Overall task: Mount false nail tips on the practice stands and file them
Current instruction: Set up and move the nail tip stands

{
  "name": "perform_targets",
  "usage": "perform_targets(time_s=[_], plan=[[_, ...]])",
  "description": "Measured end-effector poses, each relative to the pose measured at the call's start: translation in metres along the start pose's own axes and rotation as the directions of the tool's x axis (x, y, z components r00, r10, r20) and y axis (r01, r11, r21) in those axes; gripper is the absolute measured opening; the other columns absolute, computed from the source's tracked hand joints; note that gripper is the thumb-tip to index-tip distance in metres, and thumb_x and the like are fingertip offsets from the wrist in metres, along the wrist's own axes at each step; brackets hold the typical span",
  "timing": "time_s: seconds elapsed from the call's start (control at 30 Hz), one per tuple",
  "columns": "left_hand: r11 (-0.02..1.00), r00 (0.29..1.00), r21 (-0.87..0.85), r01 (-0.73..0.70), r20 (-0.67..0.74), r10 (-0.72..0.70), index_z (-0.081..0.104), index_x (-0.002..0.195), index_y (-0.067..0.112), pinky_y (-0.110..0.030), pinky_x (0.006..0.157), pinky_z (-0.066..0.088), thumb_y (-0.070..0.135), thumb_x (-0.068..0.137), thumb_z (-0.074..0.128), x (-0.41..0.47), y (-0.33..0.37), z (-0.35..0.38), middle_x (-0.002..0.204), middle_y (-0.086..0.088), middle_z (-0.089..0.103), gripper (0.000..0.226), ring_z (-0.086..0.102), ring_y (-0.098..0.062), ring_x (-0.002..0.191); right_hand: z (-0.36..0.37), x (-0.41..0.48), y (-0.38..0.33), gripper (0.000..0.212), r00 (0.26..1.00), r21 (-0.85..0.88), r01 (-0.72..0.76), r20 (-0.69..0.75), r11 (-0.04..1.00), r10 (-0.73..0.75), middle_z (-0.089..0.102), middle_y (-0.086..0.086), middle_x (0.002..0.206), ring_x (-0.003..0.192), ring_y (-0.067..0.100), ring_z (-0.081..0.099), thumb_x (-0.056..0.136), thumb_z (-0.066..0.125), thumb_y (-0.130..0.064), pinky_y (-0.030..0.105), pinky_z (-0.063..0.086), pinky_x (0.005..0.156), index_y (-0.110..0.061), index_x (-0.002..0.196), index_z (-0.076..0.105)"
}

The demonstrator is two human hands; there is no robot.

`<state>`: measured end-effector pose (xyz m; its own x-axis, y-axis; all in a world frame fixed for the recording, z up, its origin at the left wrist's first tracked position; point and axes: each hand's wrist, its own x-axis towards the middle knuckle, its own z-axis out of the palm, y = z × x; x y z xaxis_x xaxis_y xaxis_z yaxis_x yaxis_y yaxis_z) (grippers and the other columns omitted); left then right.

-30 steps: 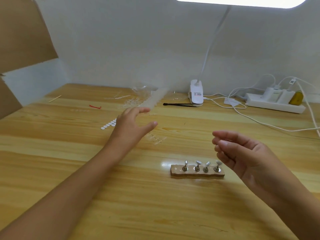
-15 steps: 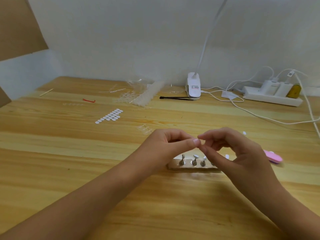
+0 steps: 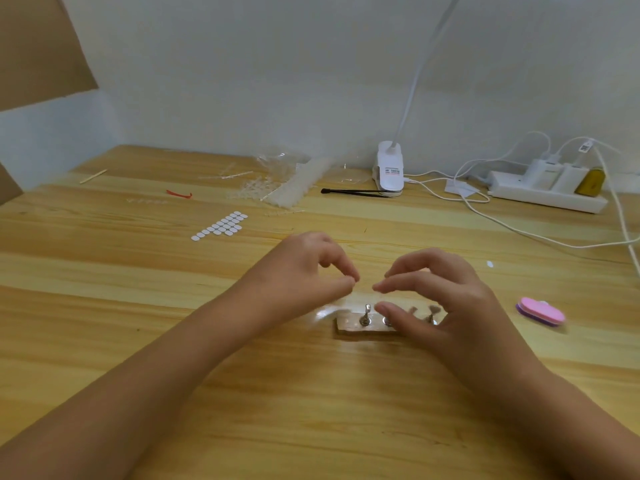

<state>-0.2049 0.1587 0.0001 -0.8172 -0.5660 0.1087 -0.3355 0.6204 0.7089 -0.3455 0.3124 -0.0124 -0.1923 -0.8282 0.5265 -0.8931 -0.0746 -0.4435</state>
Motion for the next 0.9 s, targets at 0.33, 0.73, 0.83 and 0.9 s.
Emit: perform_targets(time_s=[0.33, 0.73, 0.83, 0.9], plan=[[0.995, 0.968, 0.065, -0.074, 0.247, 0.055, 0.065, 0.081, 0.046, -0.020, 0.083, 0.038, 0.044, 0.080, 0.075, 0.002, -0.009, 0.011, 0.107, 0.024, 0.056, 0.011, 0.042, 0.005, 0.109, 0.006, 0.002, -0.006, 0.031, 0.989, -0.240, 0.148, 0.028, 0.959, -0.146, 0.066, 0.001, 0.109, 0.106, 0.026, 0.058, 0.087, 0.055, -0.039, 0.040, 0.048, 0.086, -0.019, 0.093, 0.078], [0.994, 0.964, 0.006, -0.112, 0.244, 0.108, 0.065, 0.079, 0.042, -0.011, 0.079, 0.035, 0.042, 0.081, 0.076, 0.004, -0.012, 0.010, 0.106, 0.023, 0.058, 0.010, 0.043, 0.008, 0.109, 0.009, 0.000, -0.001, 0.032, 0.992, -0.220, 0.124, 0.033, 0.968, -0.119, 0.065, -0.004, 0.108, 0.109, 0.018, 0.054, 0.087, 0.053, -0.042, 0.029, 0.036, 0.090, -0.022, 0.091, 0.078], [0.993, 0.963, 0.017, -0.117, 0.246, 0.110, 0.065, 0.079, 0.042, -0.011, 0.077, 0.034, 0.043, 0.082, 0.075, 0.003, -0.013, 0.010, 0.106, 0.023, 0.058, 0.010, 0.042, 0.010, 0.106, 0.012, 0.000, 0.003, 0.021, 0.993, -0.199, 0.116, 0.038, 0.973, -0.110, 0.064, -0.005, 0.108, 0.109, 0.019, 0.054, 0.086, 0.065, -0.039, 0.031, 0.038, 0.090, -0.022, 0.090, 0.077], [0.993, 0.963, 0.020, -0.115, 0.246, 0.107, 0.066, 0.080, 0.040, -0.013, 0.078, 0.035, 0.043, 0.081, 0.076, 0.004, -0.013, 0.010, 0.106, 0.021, 0.059, 0.010, 0.043, 0.009, 0.105, 0.013, 0.000, 0.005, 0.016, 0.994, -0.175, 0.103, 0.038, 0.979, -0.098, 0.065, -0.006, 0.104, 0.107, 0.019, 0.054, 0.083, 0.070, -0.035, 0.033, 0.039, 0.089, -0.022, 0.088, 0.076]])
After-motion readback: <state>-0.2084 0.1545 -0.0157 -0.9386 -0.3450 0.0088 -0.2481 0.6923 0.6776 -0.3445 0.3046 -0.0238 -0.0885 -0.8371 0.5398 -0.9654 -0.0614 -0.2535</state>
